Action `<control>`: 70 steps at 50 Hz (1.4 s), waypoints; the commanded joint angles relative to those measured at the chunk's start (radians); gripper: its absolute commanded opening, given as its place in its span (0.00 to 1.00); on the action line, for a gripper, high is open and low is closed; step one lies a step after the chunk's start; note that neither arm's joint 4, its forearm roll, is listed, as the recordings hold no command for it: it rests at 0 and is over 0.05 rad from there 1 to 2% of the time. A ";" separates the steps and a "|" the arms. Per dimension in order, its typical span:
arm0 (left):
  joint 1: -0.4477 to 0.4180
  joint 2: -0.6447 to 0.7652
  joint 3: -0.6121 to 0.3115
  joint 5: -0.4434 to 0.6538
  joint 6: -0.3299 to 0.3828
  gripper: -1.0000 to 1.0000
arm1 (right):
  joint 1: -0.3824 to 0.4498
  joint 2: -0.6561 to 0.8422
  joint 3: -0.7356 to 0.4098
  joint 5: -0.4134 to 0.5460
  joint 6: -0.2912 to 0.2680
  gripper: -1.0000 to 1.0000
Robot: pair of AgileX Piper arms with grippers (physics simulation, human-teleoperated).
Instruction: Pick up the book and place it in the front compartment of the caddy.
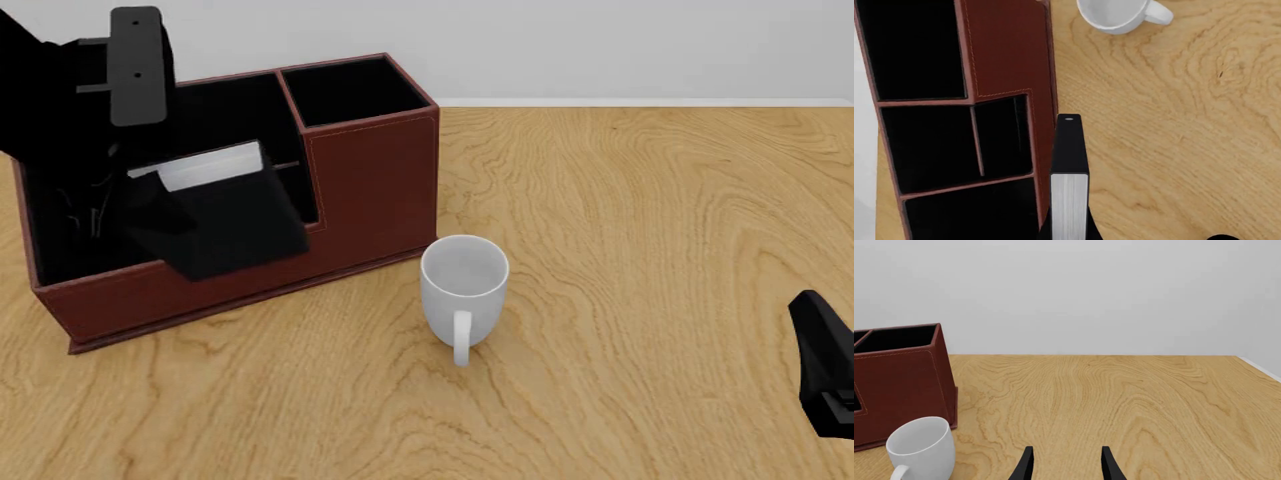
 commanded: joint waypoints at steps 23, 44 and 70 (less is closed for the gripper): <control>0.140 0.142 -0.248 0.001 0.151 0.00 | 0.000 0.000 0.000 0.000 0.000 1.00; 0.217 0.241 -0.378 0.001 0.248 0.00 | 0.000 0.000 0.000 0.000 0.000 1.00; 0.206 0.382 -0.527 0.001 0.226 0.00 | 0.000 0.000 0.000 0.000 0.000 1.00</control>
